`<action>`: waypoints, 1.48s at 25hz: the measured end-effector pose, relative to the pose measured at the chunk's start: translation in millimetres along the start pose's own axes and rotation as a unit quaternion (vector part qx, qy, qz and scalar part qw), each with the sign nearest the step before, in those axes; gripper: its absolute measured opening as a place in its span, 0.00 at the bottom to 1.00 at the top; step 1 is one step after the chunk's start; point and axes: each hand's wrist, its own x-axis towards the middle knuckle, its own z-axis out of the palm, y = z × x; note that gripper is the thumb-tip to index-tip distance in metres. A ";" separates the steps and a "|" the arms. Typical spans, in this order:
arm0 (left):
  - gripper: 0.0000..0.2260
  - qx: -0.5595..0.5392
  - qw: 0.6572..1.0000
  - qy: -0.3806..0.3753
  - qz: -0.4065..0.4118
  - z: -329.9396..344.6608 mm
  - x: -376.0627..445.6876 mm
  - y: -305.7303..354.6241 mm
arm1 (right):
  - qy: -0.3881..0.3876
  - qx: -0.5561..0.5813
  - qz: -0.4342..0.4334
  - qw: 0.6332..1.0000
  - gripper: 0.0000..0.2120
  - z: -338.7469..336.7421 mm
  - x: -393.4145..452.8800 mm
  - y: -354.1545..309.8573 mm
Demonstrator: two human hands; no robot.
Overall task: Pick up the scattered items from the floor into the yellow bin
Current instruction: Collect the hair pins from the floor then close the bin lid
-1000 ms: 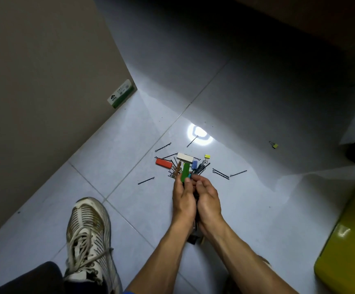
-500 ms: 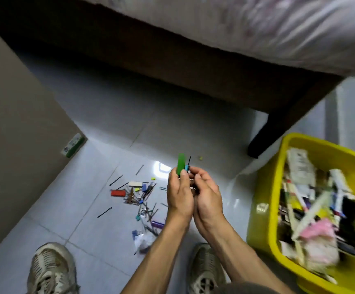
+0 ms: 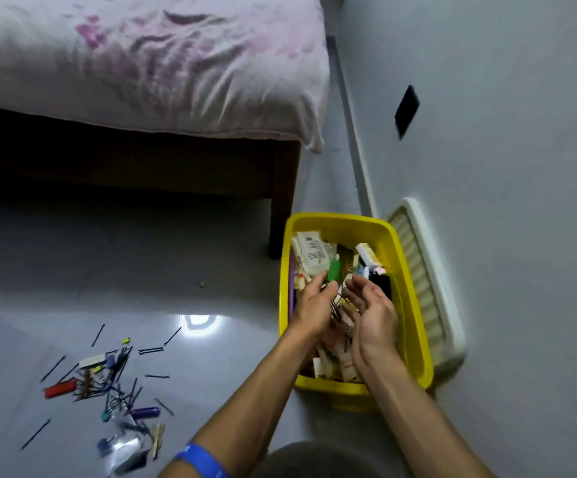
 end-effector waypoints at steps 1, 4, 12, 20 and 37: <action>0.19 0.005 1.000 0.005 -0.011 -3.4 2.3 -1.8 | 0.012 -0.006 -0.010 1.000 0.13 -3.0 2.1 0.4; 0.19 -0.008 1.000 0.014 -0.008 -18.6 2.2 -2.6 | -0.004 -0.018 -0.014 1.000 0.13 2.3 1.3 10.6; 0.18 0.050 0.987 0.149 0.028 -149.5 -15.5 -9.0 | -0.164 -0.179 0.009 0.970 0.16 104.2 -22.0 94.5; 0.18 0.077 0.934 0.337 -0.094 -342.3 -25.7 -103.1 | -0.324 -0.434 0.058 0.839 0.11 186.4 -11.6 253.2; 0.30 0.327 0.849 0.337 -0.240 -429.4 -48.7 -199.1 | -0.516 -0.636 -0.197 0.539 0.05 207.3 -28.9 355.1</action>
